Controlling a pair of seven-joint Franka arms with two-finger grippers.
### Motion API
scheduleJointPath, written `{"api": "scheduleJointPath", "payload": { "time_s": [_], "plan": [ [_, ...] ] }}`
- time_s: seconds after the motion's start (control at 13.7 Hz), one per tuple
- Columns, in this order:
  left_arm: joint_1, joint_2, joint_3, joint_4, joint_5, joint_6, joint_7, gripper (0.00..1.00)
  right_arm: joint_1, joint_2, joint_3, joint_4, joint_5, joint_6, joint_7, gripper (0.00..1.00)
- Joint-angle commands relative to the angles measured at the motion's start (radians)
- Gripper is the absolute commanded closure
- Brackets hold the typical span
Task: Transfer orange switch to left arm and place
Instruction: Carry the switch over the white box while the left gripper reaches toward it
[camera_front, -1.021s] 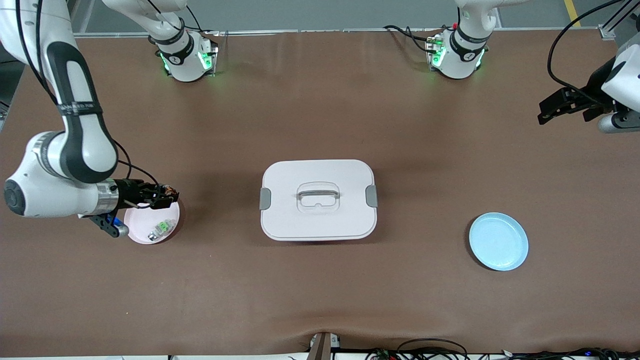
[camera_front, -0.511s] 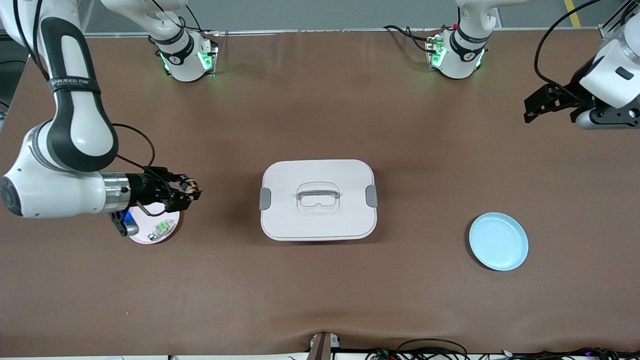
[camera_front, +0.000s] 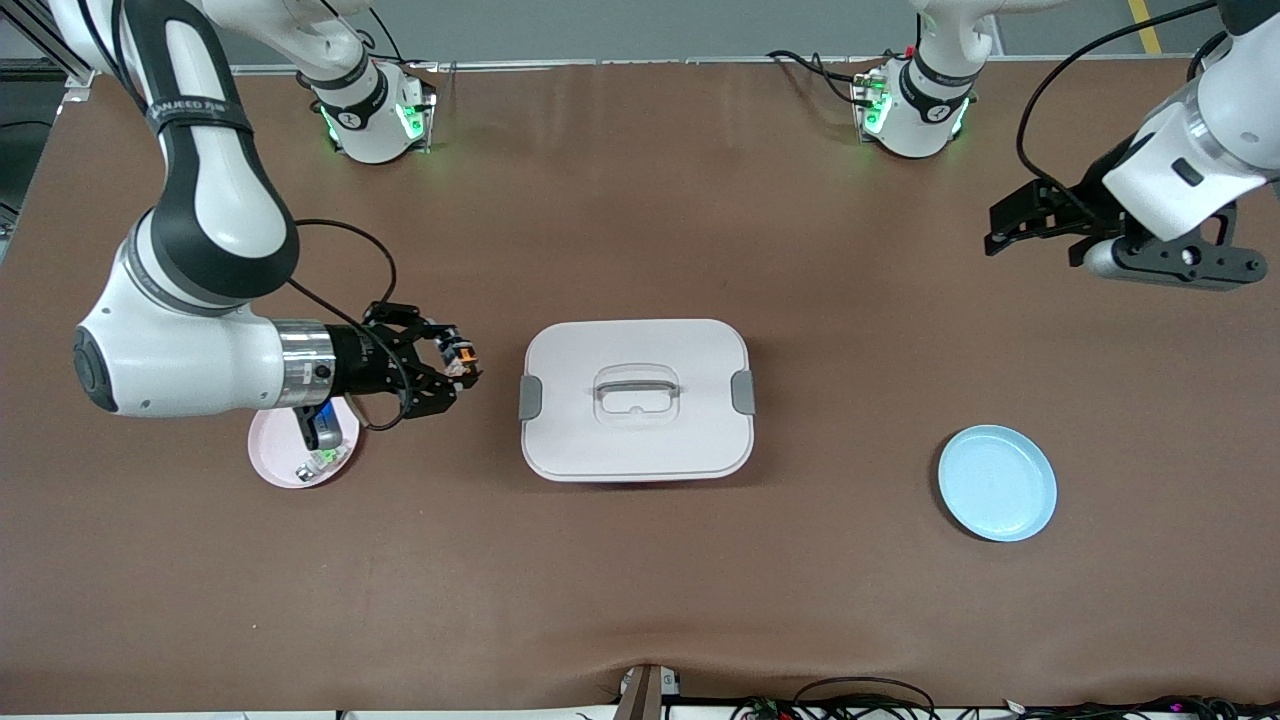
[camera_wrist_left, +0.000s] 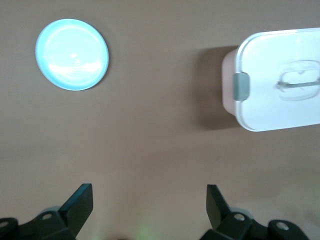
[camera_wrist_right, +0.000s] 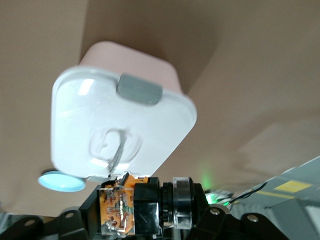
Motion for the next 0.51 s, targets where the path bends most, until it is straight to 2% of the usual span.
{"api": "scheduleJointPath", "payload": {
  "time_s": [0.0,0.44],
  "plan": [
    [-0.007,0.017,-0.006,0.040,-0.063,-0.008,0.000,0.00,0.071,0.005,-0.010,0.037,0.036,0.065,0.160,1.00],
    [-0.007,0.026,-0.037,0.062,-0.178,0.041,-0.023,0.00,0.150,0.015,-0.008,0.118,0.041,0.102,0.432,1.00]
  ]
}}
